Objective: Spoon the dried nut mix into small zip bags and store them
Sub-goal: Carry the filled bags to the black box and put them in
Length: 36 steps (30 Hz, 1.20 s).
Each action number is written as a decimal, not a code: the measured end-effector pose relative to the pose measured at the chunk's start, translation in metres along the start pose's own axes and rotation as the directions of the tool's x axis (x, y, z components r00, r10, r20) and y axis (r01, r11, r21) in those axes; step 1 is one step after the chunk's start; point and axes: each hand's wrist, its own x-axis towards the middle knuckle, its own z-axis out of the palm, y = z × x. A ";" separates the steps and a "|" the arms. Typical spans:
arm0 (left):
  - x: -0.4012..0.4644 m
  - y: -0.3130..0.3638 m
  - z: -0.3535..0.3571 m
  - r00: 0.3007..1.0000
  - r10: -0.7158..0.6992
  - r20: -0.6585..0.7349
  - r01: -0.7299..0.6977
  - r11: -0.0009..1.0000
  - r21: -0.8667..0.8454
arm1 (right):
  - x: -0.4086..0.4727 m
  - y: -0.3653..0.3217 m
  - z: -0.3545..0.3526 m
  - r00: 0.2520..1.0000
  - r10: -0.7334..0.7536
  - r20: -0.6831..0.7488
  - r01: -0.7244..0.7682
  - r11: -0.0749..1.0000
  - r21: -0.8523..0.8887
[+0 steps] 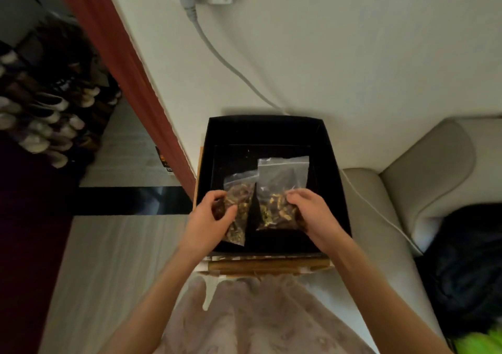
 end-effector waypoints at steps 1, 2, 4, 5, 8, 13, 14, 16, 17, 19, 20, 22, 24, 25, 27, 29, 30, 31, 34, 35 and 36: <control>0.003 -0.002 0.008 1.000 0.017 -0.018 -0.015 0.992 0.129 | 0.007 0.003 0.002 0.999 0.029 -0.026 -0.030 0.999 -0.028; 0.006 -0.004 0.014 0.999 0.016 -0.031 -0.009 0.974 0.226 | 0.012 0.007 0.004 0.997 0.056 -0.046 -0.058 0.997 -0.051; 0.009 -0.006 0.025 0.999 -0.024 -0.037 0.036 0.938 0.344 | 0.021 0.016 0.007 0.992 0.111 -0.061 -0.117 0.987 -0.108; 0.009 -0.006 0.029 0.998 -0.052 -0.033 0.061 0.920 0.387 | 0.025 0.020 0.009 0.988 0.141 -0.058 -0.148 0.980 -0.131; 0.011 -0.003 0.035 0.991 -0.131 -0.026 0.127 0.863 0.489 | 0.031 0.029 0.018 0.969 0.245 -0.004 -0.242 0.957 -0.161; 0.018 -0.003 0.037 0.976 -0.218 0.012 0.180 0.834 0.522 | 0.037 0.038 0.025 0.949 0.313 0.037 -0.297 0.928 -0.225; 0.020 -0.004 0.037 0.973 -0.228 0.037 0.176 0.833 0.525 | 0.037 0.037 0.024 0.952 0.304 0.027 -0.289 0.926 -0.244; 0.021 -0.005 0.036 0.962 -0.257 0.094 0.172 0.833 0.527 | 0.036 0.034 0.020 0.962 0.274 0.008 -0.259 0.918 -0.300; 0.021 -0.005 0.035 0.955 -0.270 0.121 0.169 0.834 0.526 | 0.035 0.032 0.017 0.969 0.249 -0.006 -0.236 0.911 -0.338; 0.020 -0.003 0.032 0.951 -0.262 0.166 0.141 0.841 0.522 | 0.032 0.030 0.008 0.980 0.201 -0.013 -0.187 0.882 -0.432; 0.018 0.000 0.030 0.958 -0.224 0.178 0.106 0.855 0.507 | 0.030 0.028 0.002 0.984 0.180 -0.007 -0.161 0.864 -0.477; 0.013 0.009 0.021 0.985 -0.066 0.161 -0.007 0.910 0.415 | 0.024 0.020 -0.010 0.990 0.138 0.012 -0.111 0.845 -0.523; 0.004 0.020 0.008 0.991 0.100 0.090 -0.120 0.958 0.260 | 0.019 0.011 -0.023 0.997 0.068 0.018 -0.048 0.847 -0.530; -0.003 0.025 0.001 0.990 0.137 0.042 -0.142 0.973 0.179 | 0.017 0.004 -0.027 0.999 0.027 0.023 -0.011 0.853 -0.521; -0.019 0.030 -0.014 0.987 0.141 -0.077 -0.139 0.990 0.038 | 0.013 -0.008 -0.031 0.997 -0.029 0.070 0.057 0.894 -0.444; -0.040 0.026 -0.023 0.976 0.084 -0.198 -0.099 0.993 -0.065 | 0.007 -0.021 -0.029 0.988 -0.056 0.146 0.102 0.937 -0.335; -0.052 0.020 -0.024 0.965 0.047 -0.259 -0.076 0.992 -0.103 | 0.004 -0.026 -0.027 0.979 -0.070 0.190 0.122 0.951 -0.283; -0.064 0.013 -0.024 0.948 0.006 -0.319 -0.051 0.990 -0.131 | 0.001 -0.030 -0.025 0.968 -0.078 0.240 0.138 0.959 -0.246; -0.106 -0.011 -0.013 0.875 -0.140 -0.463 0.059 0.981 -0.184 | -0.005 -0.034 -0.016 0.910 -0.031 0.414 0.146 0.958 -0.249; -0.122 -0.018 -0.005 0.842 -0.197 -0.502 0.096 0.971 -0.219 | -0.006 -0.033 -0.013 0.888 0.000 0.461 0.142 0.951 -0.275; -0.137 -0.025 0.003 0.802 -0.255 -0.540 0.124 0.956 -0.267 | -0.007 -0.033 -0.009 0.868 0.025 0.496 0.145 0.943 -0.301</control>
